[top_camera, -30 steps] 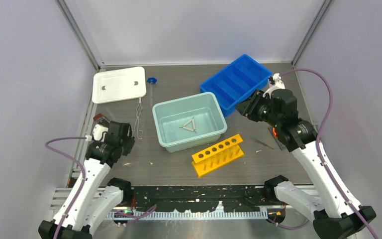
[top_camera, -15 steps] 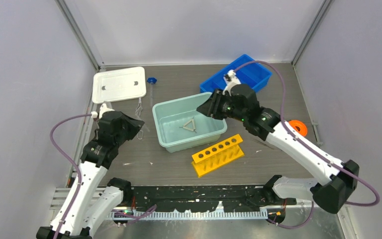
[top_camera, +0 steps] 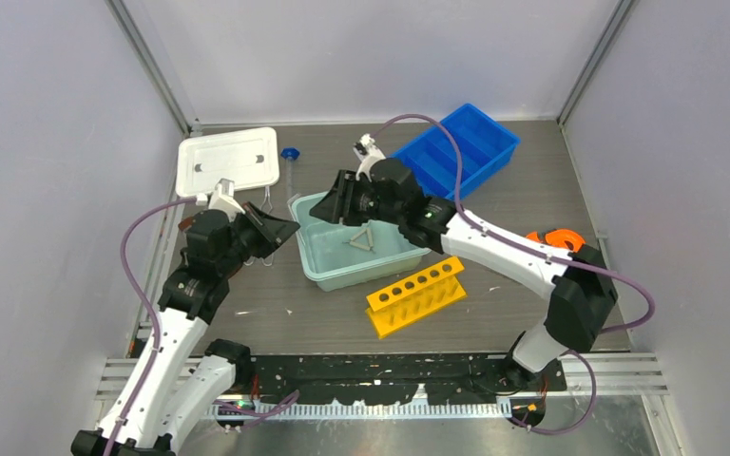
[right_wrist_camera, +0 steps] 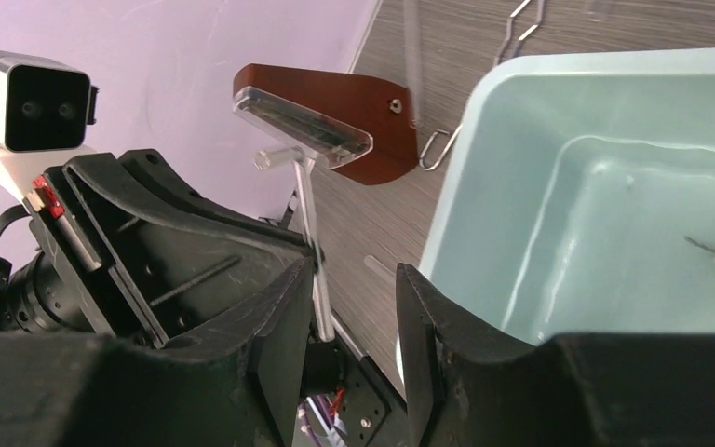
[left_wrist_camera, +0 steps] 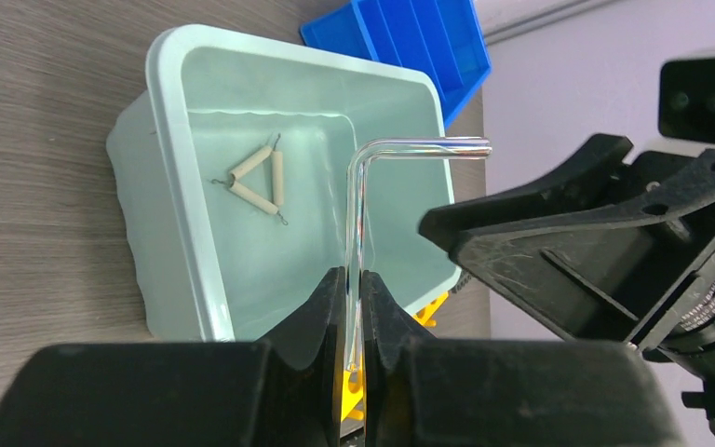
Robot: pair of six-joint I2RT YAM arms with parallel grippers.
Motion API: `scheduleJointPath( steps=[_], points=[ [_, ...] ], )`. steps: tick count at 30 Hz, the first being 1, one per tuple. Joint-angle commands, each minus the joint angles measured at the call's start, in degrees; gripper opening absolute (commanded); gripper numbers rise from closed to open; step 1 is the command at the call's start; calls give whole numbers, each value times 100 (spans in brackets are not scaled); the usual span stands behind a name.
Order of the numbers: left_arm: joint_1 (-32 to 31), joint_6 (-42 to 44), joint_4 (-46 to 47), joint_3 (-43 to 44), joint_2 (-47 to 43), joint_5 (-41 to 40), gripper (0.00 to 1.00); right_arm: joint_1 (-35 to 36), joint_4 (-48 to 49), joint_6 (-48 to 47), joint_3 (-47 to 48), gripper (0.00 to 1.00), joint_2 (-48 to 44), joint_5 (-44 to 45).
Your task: Organize the chemistry lab equipment
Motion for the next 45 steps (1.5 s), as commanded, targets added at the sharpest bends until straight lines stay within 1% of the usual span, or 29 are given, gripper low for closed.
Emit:
scheduleJointPath(
  steps=[1, 5, 8, 23, 27, 32, 37, 39, 41, 45],
  points=[
    [17, 135, 528, -109, 36, 450, 0, 119, 839, 171, 364, 45, 281, -76],
    [17, 152, 585, -121, 187, 590, 0, 117, 1022, 231, 419, 45, 501, -72],
    [15, 144, 657, -142, 252, 634, 0, 122, 981, 263, 503, 45, 667, -78],
    [17, 117, 767, -200, 309, 749, 0, 126, 1258, 511, 513, 38, 958, -164],
    [17, 117, 810, -230, 330, 737, 0, 126, 1352, 608, 481, 31, 1002, -247],
    [17, 117, 838, -243, 347, 741, 0, 126, 1544, 719, 467, 17, 1036, -327],
    [15, 164, 821, -234, 338, 764, 0, 126, 1655, 808, 473, 10, 1084, -416],
    [17, 193, 776, -220, 307, 731, 3, 126, 1674, 804, 443, 8, 1070, -377],
    [17, 233, 688, -182, 290, 698, 8, 119, 1671, 745, 399, 5, 1016, -278],
    [17, 351, 470, -82, 269, 679, 28, 66, 1687, 344, 340, 3, 803, -122]
  ],
)
